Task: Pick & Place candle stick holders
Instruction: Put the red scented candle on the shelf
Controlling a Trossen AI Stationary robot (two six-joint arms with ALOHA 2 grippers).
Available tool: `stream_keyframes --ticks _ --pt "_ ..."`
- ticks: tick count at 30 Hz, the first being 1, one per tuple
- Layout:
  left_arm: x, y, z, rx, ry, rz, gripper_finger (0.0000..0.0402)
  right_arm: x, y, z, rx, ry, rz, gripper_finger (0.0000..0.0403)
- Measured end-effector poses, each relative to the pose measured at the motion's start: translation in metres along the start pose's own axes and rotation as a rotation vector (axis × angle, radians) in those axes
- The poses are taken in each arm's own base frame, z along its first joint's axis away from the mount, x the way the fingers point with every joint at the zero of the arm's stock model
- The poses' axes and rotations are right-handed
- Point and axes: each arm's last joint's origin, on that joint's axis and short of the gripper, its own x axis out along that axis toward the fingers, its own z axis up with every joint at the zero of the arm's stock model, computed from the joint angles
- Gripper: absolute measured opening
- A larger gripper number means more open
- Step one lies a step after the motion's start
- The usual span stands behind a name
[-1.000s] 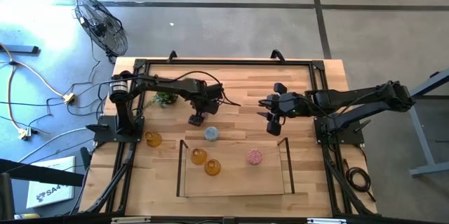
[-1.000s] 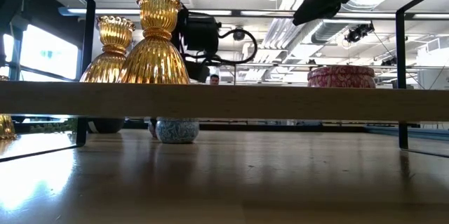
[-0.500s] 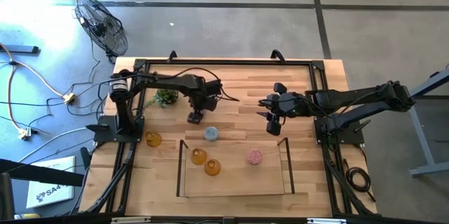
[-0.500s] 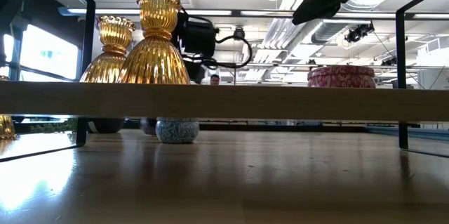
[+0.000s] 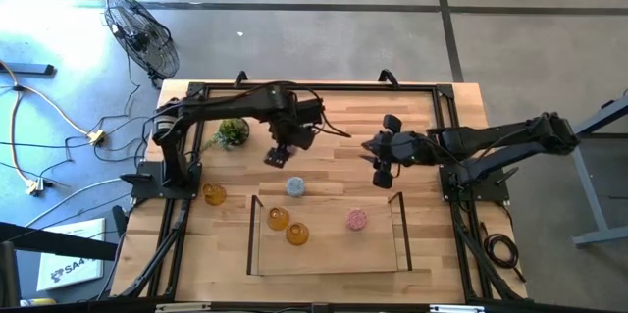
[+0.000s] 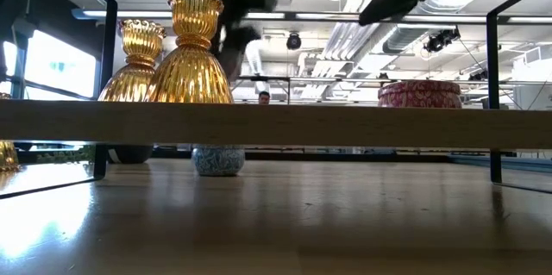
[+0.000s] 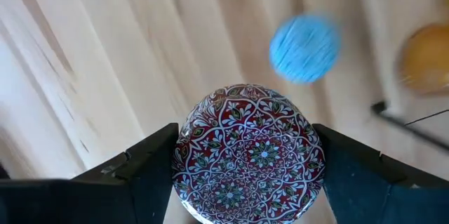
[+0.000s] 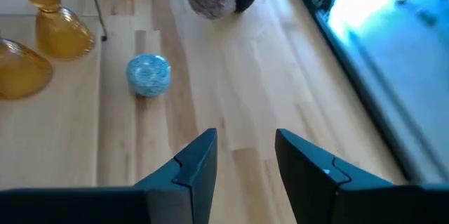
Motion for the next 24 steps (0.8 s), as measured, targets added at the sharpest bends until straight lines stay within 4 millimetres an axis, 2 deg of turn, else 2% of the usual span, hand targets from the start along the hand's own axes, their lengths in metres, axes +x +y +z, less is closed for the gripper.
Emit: stream_keyframes --ticks 5,9,12,15,24 --pt "-0.042 -0.031 0.029 0.103 -0.180 -0.001 0.0281 -0.030 0.013 0.001 -0.043 -0.090 -0.087 0.0140" --pt "-0.049 -0.060 0.047 0.189 -0.270 -0.008 0.0281 -0.063 0.021 -0.001 -0.014 -0.187 -0.134 0.0140" --pt "-0.044 -0.076 0.057 0.229 -0.310 -0.009 0.0281 -0.083 0.025 -0.005 0.021 -0.240 -0.136 0.0140" --pt "-0.032 -0.090 0.072 0.269 -0.363 -0.003 0.0281 -0.093 0.032 -0.008 0.032 -0.268 -0.122 0.0140" --pt "0.018 -0.122 0.109 0.339 -0.362 -0.046 0.0281 -0.097 0.056 -0.014 0.044 -0.281 -0.072 0.0140"
